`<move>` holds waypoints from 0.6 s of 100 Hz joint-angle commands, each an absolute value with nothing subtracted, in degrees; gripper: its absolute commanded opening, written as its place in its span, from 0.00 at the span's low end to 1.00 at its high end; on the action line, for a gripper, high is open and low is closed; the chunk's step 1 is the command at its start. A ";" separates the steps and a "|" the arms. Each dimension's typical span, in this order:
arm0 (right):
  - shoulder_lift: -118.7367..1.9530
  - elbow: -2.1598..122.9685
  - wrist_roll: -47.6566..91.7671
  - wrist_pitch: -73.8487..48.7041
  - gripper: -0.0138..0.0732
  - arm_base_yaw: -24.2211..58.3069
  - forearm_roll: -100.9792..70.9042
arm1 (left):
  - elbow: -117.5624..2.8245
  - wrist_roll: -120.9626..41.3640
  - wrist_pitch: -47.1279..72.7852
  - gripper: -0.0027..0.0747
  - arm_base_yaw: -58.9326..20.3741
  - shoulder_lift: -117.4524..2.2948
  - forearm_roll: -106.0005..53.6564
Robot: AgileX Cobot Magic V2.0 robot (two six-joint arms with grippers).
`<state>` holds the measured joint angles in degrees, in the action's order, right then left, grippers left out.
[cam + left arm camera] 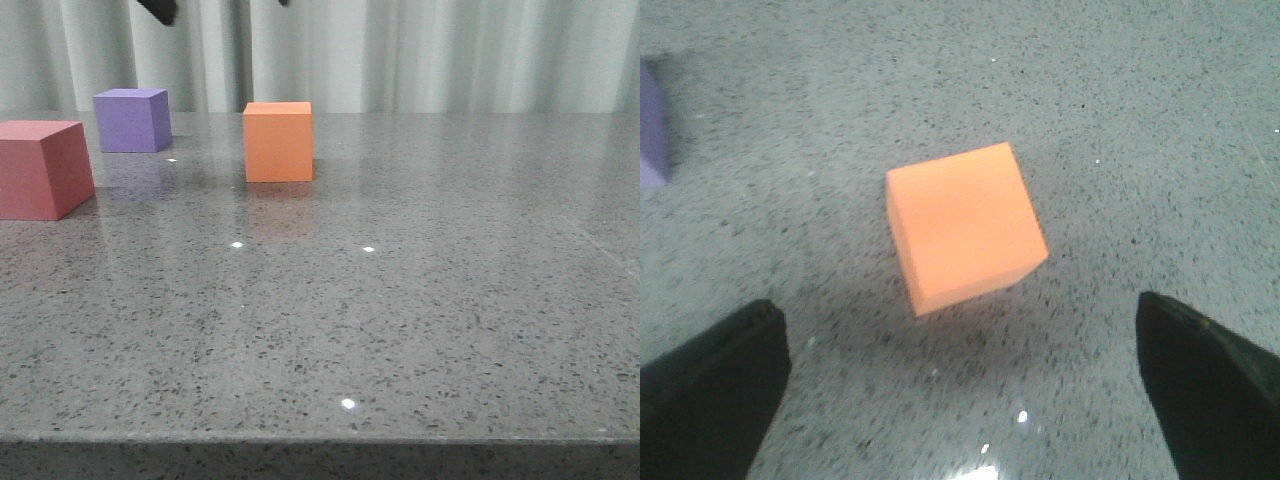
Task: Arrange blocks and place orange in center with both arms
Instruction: 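Lower the left gripper over the orange cube and grasp it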
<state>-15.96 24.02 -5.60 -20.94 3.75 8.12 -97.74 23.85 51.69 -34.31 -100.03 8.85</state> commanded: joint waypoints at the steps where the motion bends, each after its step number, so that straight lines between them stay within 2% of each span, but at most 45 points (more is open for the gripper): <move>1: -16.37 25.40 -5.27 -16.21 0.08 3.52 9.14 | -102.49 25.72 49.40 0.89 -35.53 -100.76 10.62; 23: -16.37 25.40 -5.27 -16.21 0.08 3.52 9.14 | -108.70 26.91 49.89 0.88 -36.31 -107.79 11.00; 60: -16.37 25.40 -5.27 -16.21 0.08 3.52 9.14 | -109.26 31.52 49.80 0.88 -36.20 -111.92 16.64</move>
